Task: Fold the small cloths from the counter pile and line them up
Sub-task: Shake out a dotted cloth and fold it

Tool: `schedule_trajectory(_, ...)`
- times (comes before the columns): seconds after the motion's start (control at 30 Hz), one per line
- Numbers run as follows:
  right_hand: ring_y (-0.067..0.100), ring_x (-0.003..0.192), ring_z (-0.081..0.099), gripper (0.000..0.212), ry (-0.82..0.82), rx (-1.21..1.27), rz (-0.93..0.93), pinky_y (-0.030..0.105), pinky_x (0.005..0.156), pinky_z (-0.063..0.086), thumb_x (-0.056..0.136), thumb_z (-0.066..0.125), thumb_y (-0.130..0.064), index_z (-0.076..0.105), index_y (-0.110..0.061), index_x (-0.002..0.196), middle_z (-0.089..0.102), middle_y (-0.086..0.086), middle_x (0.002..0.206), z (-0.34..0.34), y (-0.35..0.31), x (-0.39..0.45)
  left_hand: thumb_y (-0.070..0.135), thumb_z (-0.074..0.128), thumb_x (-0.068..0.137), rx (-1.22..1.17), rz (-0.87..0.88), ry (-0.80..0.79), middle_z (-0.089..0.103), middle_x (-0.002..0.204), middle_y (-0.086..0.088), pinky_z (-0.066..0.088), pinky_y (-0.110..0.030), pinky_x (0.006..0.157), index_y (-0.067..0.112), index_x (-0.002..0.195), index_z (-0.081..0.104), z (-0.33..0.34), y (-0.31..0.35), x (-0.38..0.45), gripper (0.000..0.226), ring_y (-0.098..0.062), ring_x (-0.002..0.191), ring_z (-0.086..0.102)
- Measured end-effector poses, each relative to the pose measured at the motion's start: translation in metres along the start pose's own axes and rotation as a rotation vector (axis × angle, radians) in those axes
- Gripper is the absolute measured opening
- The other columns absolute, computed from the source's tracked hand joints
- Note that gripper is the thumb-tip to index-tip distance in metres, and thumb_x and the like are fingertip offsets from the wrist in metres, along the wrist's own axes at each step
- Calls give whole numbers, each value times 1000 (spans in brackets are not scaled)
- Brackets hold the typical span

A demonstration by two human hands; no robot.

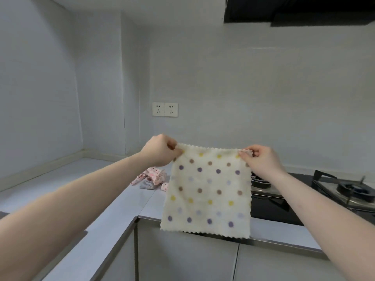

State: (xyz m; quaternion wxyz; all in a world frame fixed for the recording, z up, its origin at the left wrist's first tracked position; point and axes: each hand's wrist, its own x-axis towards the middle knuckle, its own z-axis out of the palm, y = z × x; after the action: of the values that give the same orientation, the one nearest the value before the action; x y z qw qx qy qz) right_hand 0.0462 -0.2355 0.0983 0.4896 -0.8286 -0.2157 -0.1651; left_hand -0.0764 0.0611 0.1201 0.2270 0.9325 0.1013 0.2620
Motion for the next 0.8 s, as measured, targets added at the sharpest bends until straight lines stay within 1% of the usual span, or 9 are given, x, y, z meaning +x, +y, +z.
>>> schedule_trajectory(0.07, 13, 65, 71, 12, -58, -61, 56, 19, 55, 44, 92, 74, -32, 74, -20, 95, 70, -6, 81, 6, 9, 1, 31, 75, 88, -119, -133, -108, 47, 55, 3, 35, -25, 51, 16, 59, 51, 13, -1, 3, 41, -20, 56, 43)
schedule_trajectory(0.1, 12, 61, 72, 13, -84, -67, 83, 18, 54, 46, 92, 74, -31, 75, -19, 95, 73, -3, 85, 10, 13, 2, 24, 76, 88, -213, -194, -151, 51, 55, 5, 36, -22, 49, 19, 63, 56, 20, -3, 5, 32, -18, 53, 48)
schedule_trajectory(0.17, 12, 57, 73, 14, -104, -43, 127, 19, 52, 51, 93, 73, -29, 74, -16, 98, 76, 2, 91, 19, 21, 5, 15, 73, 90, -406, -305, -203, 66, 67, -2, 51, -22, 52, 13, 87, 69, 34, -8, 6, 6, -15, 57, 67)
schedule_trajectory(0.27, 11, 59, 73, 13, -100, 29, 170, 16, 49, 53, 95, 72, -22, 72, -12, 103, 76, 7, 91, 32, 27, 11, 6, 68, 94, -642, -419, -190, 75, 80, -12, 60, -25, 59, 4, 103, 69, 53, -18, 11, 10, -18, 69, 75)
schedule_trajectory(0.37, 17, 76, 76, 13, -103, 100, 186, 34, 73, 64, 94, 72, -19, 74, -10, 104, 77, 7, 88, 44, 34, 21, 9, 67, 92, -706, -446, -114, 78, 93, -17, 63, -29, 69, -1, 107, 71, 64, -27, 17, 19, -21, 76, 74)
schedule_trajectory(0.47, 18, 87, 74, 5, -104, 23, 131, 38, 85, 61, 91, 74, -22, 74, -26, 89, 77, -1, 92, 53, 43, 24, 17, 67, 92, -629, -426, -110, 78, 97, -14, 61, -36, 80, 4, 103, 73, 72, -39, 18, 18, -23, 87, 74)
schedule_trajectory(0.57, 13, 85, 70, 10, -132, -55, 67, 25, 74, 51, 91, 72, -21, 74, -29, 85, 75, -4, 90, 59, 49, 14, 21, 66, 92, -410, -357, -140, 73, 90, -5, 53, -28, 63, 17, 91, 70, 79, -48, 10, 6, -22, 78, 68)
schedule_trajectory(0.63, 12, 83, 69, 12, -148, -70, 39, 21, 70, 48, 90, 71, -19, 75, -28, 85, 74, -4, 86, 63, 54, 4, 23, 65, 93, -318, -312, -154, 69, 85, -2, 44, -24, 56, 18, 95, 70, 83, -54, 3, 7, -17, 69, 61)
schedule_trajectory(0.8, 3, 80, 68, 16, -227, -140, 7, 18, 73, 48, 87, 70, -17, 76, -30, 81, 74, -12, 81, 73, 71, -24, 25, 62, 92, -256, -244, -166, 70, 92, 0, 50, -30, 67, 23, 93, 69, 100, -75, -20, 8, -20, 84, 65)
